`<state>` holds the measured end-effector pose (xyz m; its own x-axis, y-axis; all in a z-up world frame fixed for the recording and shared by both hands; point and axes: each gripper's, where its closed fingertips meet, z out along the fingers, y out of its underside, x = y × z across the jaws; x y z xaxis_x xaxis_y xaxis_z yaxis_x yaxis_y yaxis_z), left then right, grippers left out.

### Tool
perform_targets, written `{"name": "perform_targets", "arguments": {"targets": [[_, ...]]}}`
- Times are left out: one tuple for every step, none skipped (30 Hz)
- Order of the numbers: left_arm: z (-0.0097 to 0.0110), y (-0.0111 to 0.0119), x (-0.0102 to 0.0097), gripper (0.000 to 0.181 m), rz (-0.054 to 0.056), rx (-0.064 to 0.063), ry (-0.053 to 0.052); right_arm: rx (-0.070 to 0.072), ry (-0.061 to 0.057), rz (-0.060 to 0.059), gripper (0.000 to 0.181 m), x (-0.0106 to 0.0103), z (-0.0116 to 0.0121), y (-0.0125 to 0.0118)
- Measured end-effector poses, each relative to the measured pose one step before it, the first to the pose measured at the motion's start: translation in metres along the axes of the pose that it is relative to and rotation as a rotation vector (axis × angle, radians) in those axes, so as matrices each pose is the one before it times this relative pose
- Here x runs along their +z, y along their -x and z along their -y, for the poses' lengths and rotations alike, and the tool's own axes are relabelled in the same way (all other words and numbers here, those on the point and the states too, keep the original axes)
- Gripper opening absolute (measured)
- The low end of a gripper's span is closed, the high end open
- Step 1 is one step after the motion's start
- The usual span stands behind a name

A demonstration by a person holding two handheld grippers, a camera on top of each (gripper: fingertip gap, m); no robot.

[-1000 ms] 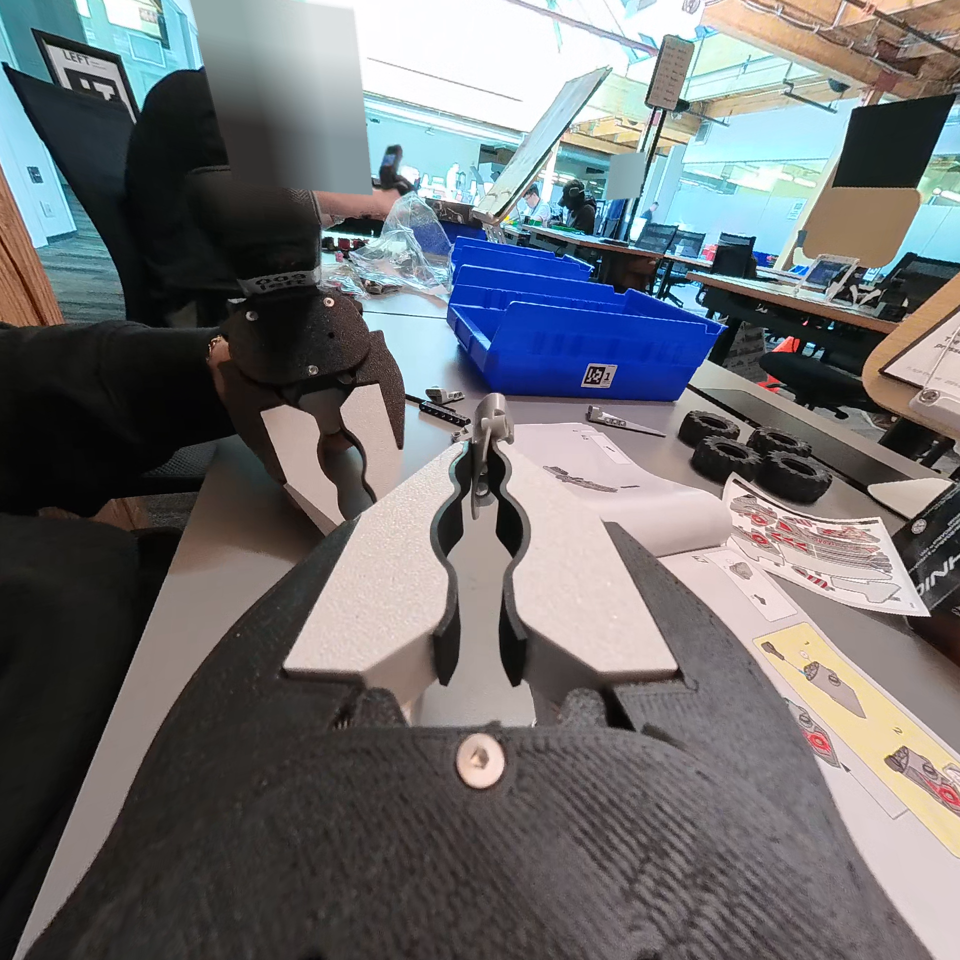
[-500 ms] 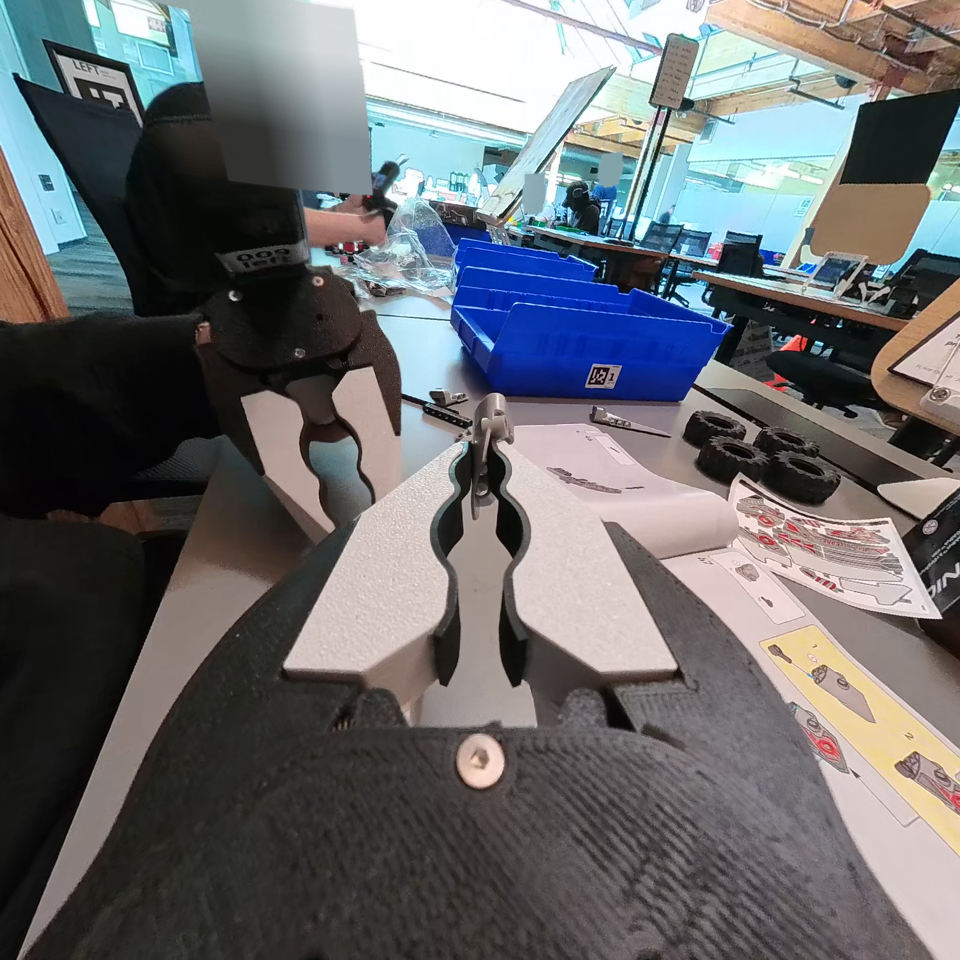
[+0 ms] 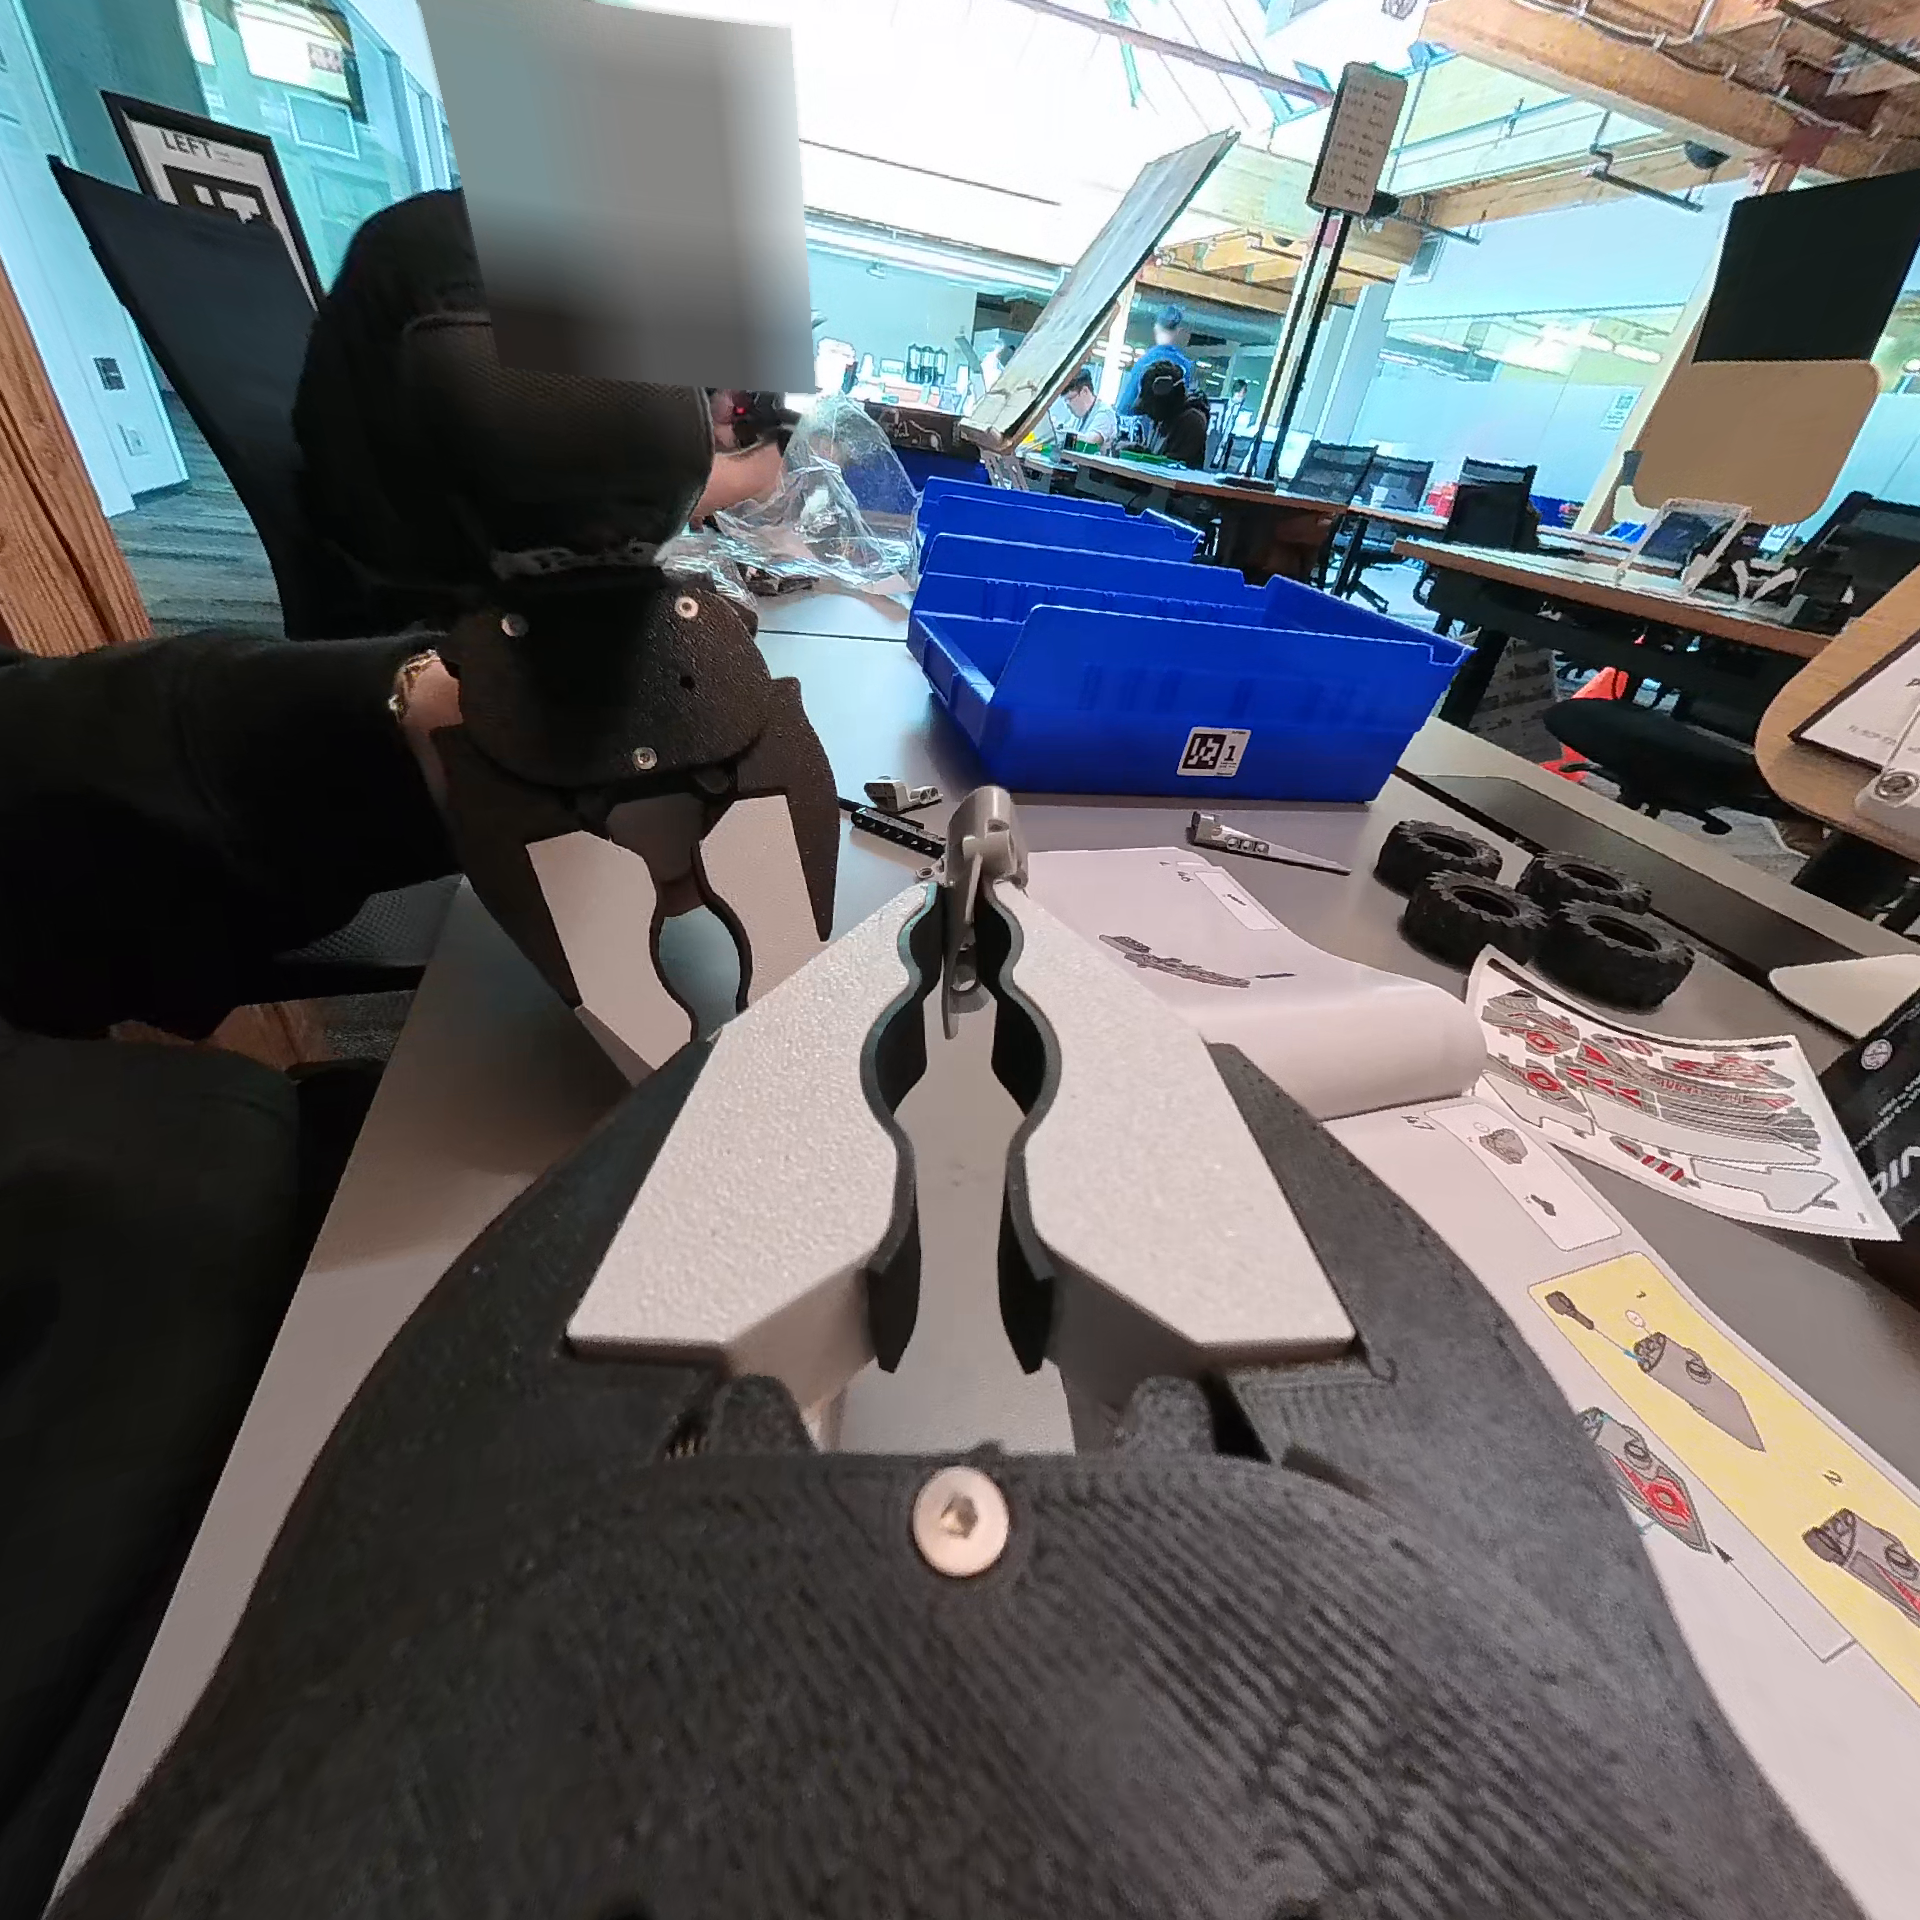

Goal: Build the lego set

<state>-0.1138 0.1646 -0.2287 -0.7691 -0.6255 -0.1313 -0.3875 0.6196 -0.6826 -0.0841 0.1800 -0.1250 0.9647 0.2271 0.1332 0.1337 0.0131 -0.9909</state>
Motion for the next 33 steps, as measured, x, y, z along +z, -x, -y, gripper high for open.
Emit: {"name": "perform_targets", "arguments": {"targets": [[0.00000,0.00086,-0.00029,0.004,-0.0031,-0.0133,-0.0106,-0.0007,0.0012,-0.0008,0.004,0.00016,-0.00004,-0.00003],[0.00015,0.00389,-0.00077,0.004,0.0178,-0.0194,-0.0161,-0.0003,0.0016,-0.0002,0.004,0.00011,-0.00021,0.00000],[0.00144,0.00271,-0.00175,0.004,0.0108,-0.0204,-0.0279,-0.0011,0.0017,-0.0007,0.004,0.00024,-0.00019,0.00005],[0.00214,-0.00197,-0.00316,0.004,-0.0225,-0.0172,-0.0318,-0.0018,0.0030,0.0011,0.004,0.00019,-0.00036,0.00045],[0.00070,-0.00152,-0.00359,0.004,-0.0256,-0.0132,-0.0210,0.0037,0.0131,0.0025,0.004,0.00040,-0.00159,0.00058],[-0.00223,-0.00075,-0.00341,0.004,-0.0082,-0.0022,-0.0002,0.0219,0.0372,0.0123,0.004,0.00108,-0.00453,0.00202],[-0.00440,-0.00027,-0.00292,0.004,-0.0035,0.0085,0.0235,0.0477,0.0677,0.0524,0.004,0.00192,-0.00851,0.00769],[-0.00547,-0.00092,-0.00236,0.004,0.0001,0.0122,0.0310,0.0478,0.0817,0.0574,0.004,0.00217,-0.01099,0.00844],[-0.00444,-0.00247,-0.00175,0.005,-0.0039,0.0179,0.0219,0.0120,0.0665,0.0042,0.004,0.00201,-0.00953,0.00155],[-0.00255,-0.00202,-0.00080,0.005,-0.0064,0.0182,0.0108,-0.0110,0.0654,-0.0164,0.004,0.00209,-0.00957,-0.00116],[-0.00115,-0.00086,-0.00008,0.005,-0.0029,0.0092,0.0029,-0.0040,0.0858,0.0154,0.004,0.00358,-0.01268,0.00283],[-0.00096,-0.00104,0.00066,0.005,-0.0045,-0.0053,0.0010,0.0057,0.0904,0.0244,0.004,0.00493,-0.01314,0.00421],[-0.00119,-0.00084,0.00111,0.005,-0.0080,-0.0095,0.0034,-0.0045,0.0716,-0.0020,0.004,0.00510,-0.01010,0.00120],[-0.00020,0.00016,0.00052,0.005,-0.0029,-0.0051,-0.0032,-0.0189,0.0551,-0.0125,0.004,0.00468,-0.00732,0.00035],[0.00009,-0.00040,0.00070,0.005,-0.0001,-0.0020,-0.0031,-0.0205,0.0377,-0.0005,0.005,0.00389,-0.00463,0.00214],[-0.00039,0.00052,-0.00023,0.006,0.0014,-0.0012,0.0017,-0.0070,-0.0098,0.0017,0.004,0.00078,0.00285,0.00178],[0.00006,-0.00001,-0.00033,0.006,0.0011,-0.0019,0.0027,0.0030,0.0017,0.0148,0.004,0.00058,0.00039,0.00276],[-0.00020,-0.00021,-0.00015,0.006,0.0008,-0.0023,0.0008,0.0052,0.0027,0.0040,0.005,0.00050,-0.00046,0.00052],[-0.00009,0.00028,0.00018,0.006,0.0004,-0.0027,-0.0007,-0.0034,0.0049,-0.0018,0.006,0.00006,-0.00098,-0.00021],[-0.00004,-0.00028,-0.00001,0.006,-0.0018,-0.0044,0.0000,-0.0092,0.0109,-0.0053,0.010,0.00022,-0.00195,-0.00049],[-0.00019,-0.00015,0.00029,0.005,-0.0026,-0.0024,-0.0017,-0.0044,-0.0042,-0.0059,0.014,-0.00039,0.00042,-0.00056],[-0.00017,-0.00011,0.00009,0.005,-0.0012,-0.0023,-0.0027,-0.0023,0.0008,0.0054,0.017,-0.00015,-0.00031,0.00089],[-0.00007,-0.00051,-0.00018,0.005,-0.0041,-0.0044,-0.0019,0.0003,-0.0004,0.0096,0.018,-0.00055,-0.00031,0.00132],[-0.00027,-0.00063,0.00006,0.004,-0.0057,-0.0039,-0.0017,0.0013,-0.0001,0.0022,0.020,-0.00073,-0.00063,0.00017],[-0.00063,0.00002,0.00038,0.004,-0.0041,-0.0020,-0.0042,0.0019,-0.0002,-0.0038,0.020,-0.00088,-0.00076,-0.00086],[-0.00008,0.00094,0.00002,0.004,-0.0009,-0.0011,-0.0073,0.0046,-0.0002,-0.0005,0.022,-0.00096,-0.00070,-0.00031],[0.00003,0.00146,0.00009,0.004,0.0026,0.0013,-0.0115,0.0071,-0.0028,-0.0012,0.025,-0.00163,-0.00015,-0.00047],[0.00253,0.00329,-0.00197,0.005,0.0140,-0.0014,-0.0315,0.0077,-0.0072,-0.0110,0.029,-0.00246,0.00069,-0.00196],[0.00773,0.00302,-0.00383,0.004,0.0101,-0.0115,-0.0631,0.0069,-0.0111,-0.0213,0.033,-0.00358,0.00155,-0.00329],[0.01170,0.00248,-0.00630,0.004,-0.0006,-0.0238,-0.0885,0.0054,-0.0120,-0.0257,0.035,-0.00451,0.00247,-0.00380],[0.01590,0.00088,-0.00811,0.004,-0.0125,-0.0245,-0.1124,0.0005,-0.0202,-0.0254,0.036,-0.00495,0.00473,-0.00318],[0.01786,0.00198,-0.00813,0.004,-0.0094,-0.0272,-0.1333,-0.0019,-0.0345,-0.0282,0.035,-0.00496,0.00799,-0.00269],[0.02177,-0.00060,-0.00823,0.005,-0.0200,-0.0278,-0.1456,-0.0015,-0.0510,-0.0239,0.032,-0.00439,0.01163,-0.00125]]}}
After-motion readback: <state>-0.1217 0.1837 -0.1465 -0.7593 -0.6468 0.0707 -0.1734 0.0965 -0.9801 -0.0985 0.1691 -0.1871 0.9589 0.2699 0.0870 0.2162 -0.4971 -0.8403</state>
